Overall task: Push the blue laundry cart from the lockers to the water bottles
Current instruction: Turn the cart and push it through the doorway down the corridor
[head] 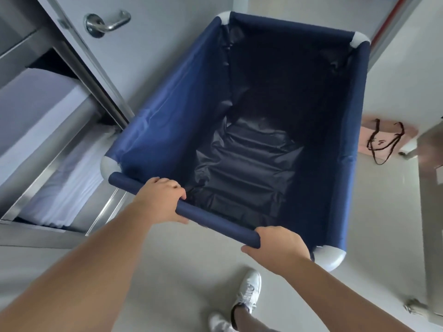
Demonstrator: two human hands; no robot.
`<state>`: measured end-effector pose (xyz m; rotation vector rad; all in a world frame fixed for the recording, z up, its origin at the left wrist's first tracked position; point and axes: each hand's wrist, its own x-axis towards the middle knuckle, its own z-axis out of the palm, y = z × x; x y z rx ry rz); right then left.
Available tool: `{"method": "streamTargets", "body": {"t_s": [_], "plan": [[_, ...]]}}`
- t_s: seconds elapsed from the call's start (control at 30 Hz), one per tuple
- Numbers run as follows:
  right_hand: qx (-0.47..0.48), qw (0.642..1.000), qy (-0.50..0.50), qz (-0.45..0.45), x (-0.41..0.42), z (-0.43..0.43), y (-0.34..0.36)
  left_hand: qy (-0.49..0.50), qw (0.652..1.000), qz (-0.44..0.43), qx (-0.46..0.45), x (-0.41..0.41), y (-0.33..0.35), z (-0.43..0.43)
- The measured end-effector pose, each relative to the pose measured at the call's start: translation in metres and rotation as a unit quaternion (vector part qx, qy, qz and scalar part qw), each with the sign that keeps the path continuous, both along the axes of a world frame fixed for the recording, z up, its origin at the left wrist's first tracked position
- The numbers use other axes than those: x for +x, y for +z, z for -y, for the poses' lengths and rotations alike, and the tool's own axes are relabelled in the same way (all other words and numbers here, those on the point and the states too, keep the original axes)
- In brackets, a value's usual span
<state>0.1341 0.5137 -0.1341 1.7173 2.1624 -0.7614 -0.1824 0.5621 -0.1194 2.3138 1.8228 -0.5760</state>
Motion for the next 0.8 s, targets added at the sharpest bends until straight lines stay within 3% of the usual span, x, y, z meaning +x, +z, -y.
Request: {"method": "streamTargets", "body": {"t_s": [0.17,0.4,0.8], "plan": [[-0.015,1.0,0.014,0.018,-0.039,-0.023,-0.002,-0.018,0.999,0.033,-0.005,-0.002,0.0,-0.008],[0.111,0.994,-0.007,0.001,-0.055,-0.031,-0.008,-0.072,0.994,0.084,-0.002,-0.011,-0.002,-0.029],[0.19,0.979,-0.074,-0.012,-0.048,-0.063,-0.006,-0.123,0.978,0.154,0.065,-0.035,-0.011,-0.071]]}}
